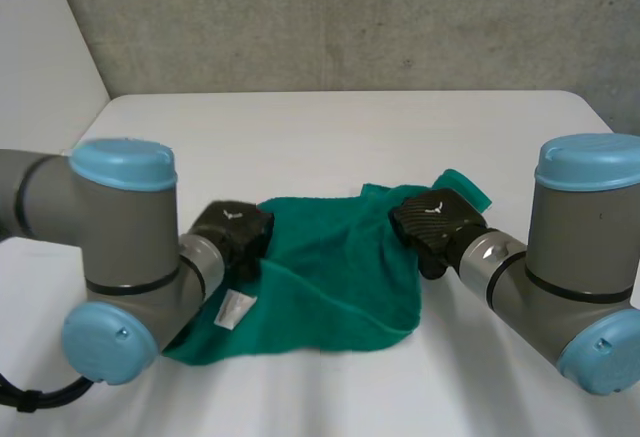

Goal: Fold the towel.

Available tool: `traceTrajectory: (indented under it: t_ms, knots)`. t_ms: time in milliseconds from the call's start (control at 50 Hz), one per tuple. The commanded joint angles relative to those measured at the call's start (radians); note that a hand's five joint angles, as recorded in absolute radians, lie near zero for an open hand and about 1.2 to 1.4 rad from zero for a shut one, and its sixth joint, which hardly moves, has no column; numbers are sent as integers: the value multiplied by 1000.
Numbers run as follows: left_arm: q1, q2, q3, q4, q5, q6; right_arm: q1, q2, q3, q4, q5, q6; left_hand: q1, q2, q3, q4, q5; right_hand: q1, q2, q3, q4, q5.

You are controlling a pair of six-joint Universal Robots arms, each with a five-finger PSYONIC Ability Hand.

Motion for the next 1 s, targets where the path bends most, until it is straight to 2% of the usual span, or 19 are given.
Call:
traceTrajectory:
  t_ms: [20, 80, 160, 240, 320, 420, 540, 620, 820, 840, 860, 960, 980, 1000]
  knots:
    - [1, 94, -56, 3, -1, 2, -9, -5, 3, 0, 0, 1, 266, 200, 214, 205, 258, 415, 227, 220, 208, 235]
    - [-3, 84, -85, 3, -1, 7, -7, -4, 6, 0, -2, 1, 266, 200, 214, 205, 258, 415, 227, 220, 208, 235]
    - [-15, 58, -111, 5, -3, 22, -7, -2, 9, 0, 0, 3, 85, 19, 33, 24, 77, 415, 227, 220, 208, 235]
    - [-15, 19, -110, 5, -4, 43, -7, -2, 11, 0, 0, 3, 38, -28, -14, -23, 30, 415, 227, 220, 208, 235]
    - [-15, 5, -110, 6, -7, 50, -9, -2, 12, 0, 0, 1, -179, -245, -231, -240, -187, 415, 227, 220, 208, 235]
    - [-14, 8, -117, 2, -15, 50, -10, -2, 12, 0, 0, 1, -265, -331, -317, -326, -273, 415, 227, 220, 208, 235]
    - [-17, 35, -131, -3, -15, 50, -18, -2, 12, 0, 0, 1, -192, -258, -244, -253, -200, 415, 227, 220, 208, 235]
    - [-23, 74, -150, 6, -13, 50, -18, -2, 11, 0, 0, 1, 265, 199, 214, 204, 257, 415, 227, 220, 208, 235]
    - [-28, 225, -187, 38, -12, 50, -50, -7, -6, 11, -2, 17, 266, 200, 214, 205, 258, 415, 227, 220, 208, 235]
    - [-28, 238, -185, 46, -12, 51, -55, -7, -6, 13, 0, 17, 266, 200, 214, 205, 258, 381, 193, 186, 174, 201]
    - [-28, 252, -183, 52, -12, 51, -63, -8, -7, 13, 3, 20, 266, 200, 214, 205, 258, 122, -66, -73, -85, -58]
    - [-8, 327, -174, 107, -13, 53, -96, -13, -7, 20, 4, 37, 266, 200, 214, 205, 258, -340, -528, -536, -547, -521]
    - [7, 347, -174, 120, -15, 54, -116, -16, -6, 25, 3, 64, 266, 200, 214, 205, 258, -527, -715, -723, -734, -708]
    - [26, 367, -174, 127, -17, 65, -127, -18, -6, 26, 3, 82, 266, 200, 214, 205, 258, -608, -796, -803, -815, -788]
